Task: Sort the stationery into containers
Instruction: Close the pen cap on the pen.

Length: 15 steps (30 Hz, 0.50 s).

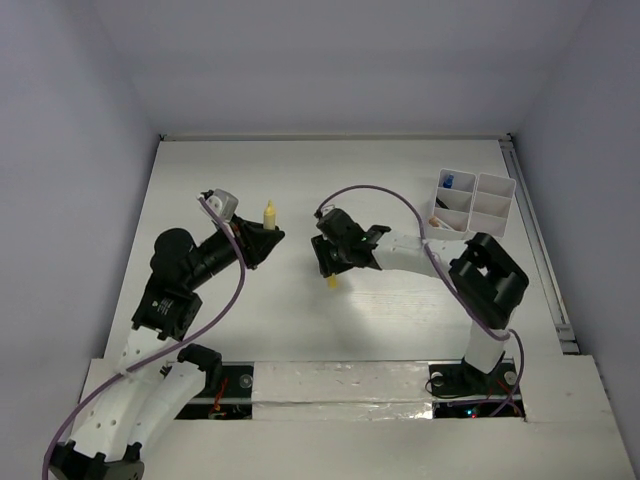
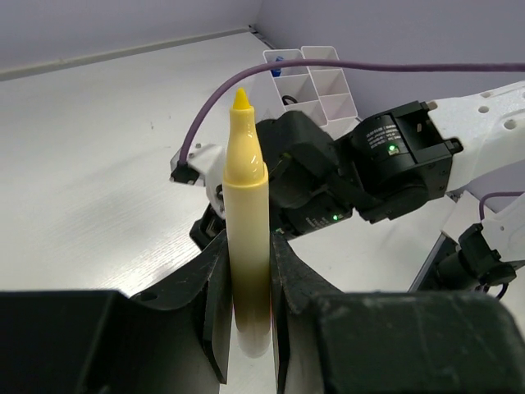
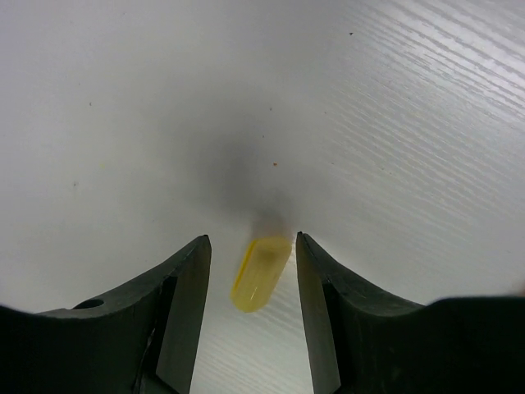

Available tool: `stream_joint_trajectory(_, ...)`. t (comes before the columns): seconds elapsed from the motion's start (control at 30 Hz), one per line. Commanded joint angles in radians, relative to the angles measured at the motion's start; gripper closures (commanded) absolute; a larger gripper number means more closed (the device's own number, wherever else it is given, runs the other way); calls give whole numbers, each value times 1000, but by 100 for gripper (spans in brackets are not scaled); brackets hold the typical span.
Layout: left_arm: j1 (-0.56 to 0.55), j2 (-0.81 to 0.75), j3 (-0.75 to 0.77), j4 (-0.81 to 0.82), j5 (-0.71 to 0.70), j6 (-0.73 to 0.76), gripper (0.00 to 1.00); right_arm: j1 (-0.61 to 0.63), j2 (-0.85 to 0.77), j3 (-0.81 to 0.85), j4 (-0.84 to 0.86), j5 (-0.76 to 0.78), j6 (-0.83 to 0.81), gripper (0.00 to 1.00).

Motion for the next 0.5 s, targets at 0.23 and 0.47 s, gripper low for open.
stream_joint_trajectory(0.23, 17, -49, 5, 9, -40, 24, 100, 71, 107, 171, -256, 168, -20, 48)
stream_joint_trajectory(0.47, 17, -69, 2, 9, -34, 24, 100, 80, 161, 214, -294, 185, -13, 50)
